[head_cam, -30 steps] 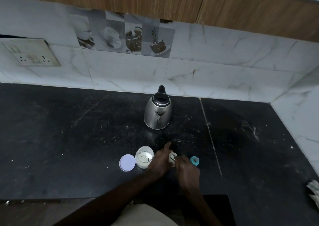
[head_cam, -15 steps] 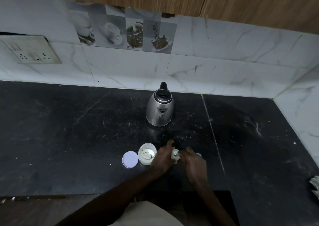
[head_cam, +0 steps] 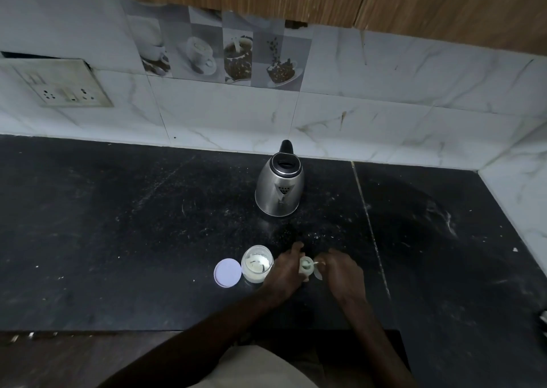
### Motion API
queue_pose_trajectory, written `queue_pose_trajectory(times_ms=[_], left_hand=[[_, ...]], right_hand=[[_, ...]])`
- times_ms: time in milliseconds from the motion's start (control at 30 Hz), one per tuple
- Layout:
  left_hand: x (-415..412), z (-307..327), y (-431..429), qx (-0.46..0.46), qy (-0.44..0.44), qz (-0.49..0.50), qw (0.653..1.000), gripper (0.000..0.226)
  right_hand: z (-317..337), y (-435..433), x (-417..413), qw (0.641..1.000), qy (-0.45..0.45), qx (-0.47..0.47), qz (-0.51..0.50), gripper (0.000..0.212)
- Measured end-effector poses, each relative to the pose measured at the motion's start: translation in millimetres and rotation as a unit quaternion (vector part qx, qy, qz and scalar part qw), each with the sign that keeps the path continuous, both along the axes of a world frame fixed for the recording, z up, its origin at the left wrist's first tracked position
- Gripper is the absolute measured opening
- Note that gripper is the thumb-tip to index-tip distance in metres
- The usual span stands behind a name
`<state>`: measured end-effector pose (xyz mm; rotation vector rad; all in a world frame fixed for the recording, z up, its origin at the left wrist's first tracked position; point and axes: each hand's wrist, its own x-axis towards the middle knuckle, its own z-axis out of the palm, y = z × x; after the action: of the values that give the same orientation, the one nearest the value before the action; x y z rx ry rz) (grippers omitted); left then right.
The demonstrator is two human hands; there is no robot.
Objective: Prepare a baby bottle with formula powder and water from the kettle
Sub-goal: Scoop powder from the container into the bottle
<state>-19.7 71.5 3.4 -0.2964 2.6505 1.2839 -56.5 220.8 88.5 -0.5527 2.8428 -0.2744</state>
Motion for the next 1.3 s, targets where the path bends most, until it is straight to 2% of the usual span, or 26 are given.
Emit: queue_pose_trajectory(times_ms=[167, 267, 433, 567, 800, 900, 1000, 1033, 1100, 1233, 1300], left_hand=[[3, 8, 2, -0.023, -0.003, -0.028, 0.999, 0.094], [6, 10, 3, -0.048, -0.002, -0.045, 0.998, 0.097], [7, 14, 1, -0.069, 0.001, -0.063, 0.996, 0.104], [5, 20, 0, -0.068, -0.01, -0.064, 0.996, 0.106], [8, 27, -3, -0.055, -0.001, -0.053, 0.997, 0.119], [14, 45, -21, -0.027, 0.022, -0.023, 0.999, 0.11], [22, 59, -54, 0.004, 0.039, 0.046, 0.998, 0.105], [25, 61, -67, 0.009, 0.045, 0.076, 0.996, 0.104], [31, 58, -89, 0.017, 0.05, 0.127, 0.991, 0.102], [44, 49, -116, 0.011, 0.02, 0.168, 0.985, 0.098], [49, 42, -121, 0.003, 0.003, 0.164, 0.986, 0.094]], right_hand=[[0, 2, -3, 0.998, -0.002, -0.025, -0.051, 0.013], [2, 7, 2, 0.998, 0.004, -0.034, -0.044, 0.01], [-1, 28, 6, 0.982, 0.013, -0.169, -0.084, 0.015], [2, 37, 17, 0.929, -0.048, -0.308, -0.199, 0.022], [-8, 38, 31, 0.818, -0.146, -0.419, -0.366, 0.006], [-6, 32, 29, 0.763, -0.186, -0.467, -0.406, 0.006], [-2, 18, 26, 0.733, -0.217, -0.5, -0.407, 0.007], [0, 11, 25, 0.735, -0.224, -0.503, -0.395, 0.006], [1, -7, 24, 0.762, -0.226, -0.491, -0.357, 0.006], [-1, -47, 25, 0.855, -0.177, -0.425, -0.24, 0.01], [-6, -64, 27, 0.908, -0.144, -0.355, -0.171, 0.009]])
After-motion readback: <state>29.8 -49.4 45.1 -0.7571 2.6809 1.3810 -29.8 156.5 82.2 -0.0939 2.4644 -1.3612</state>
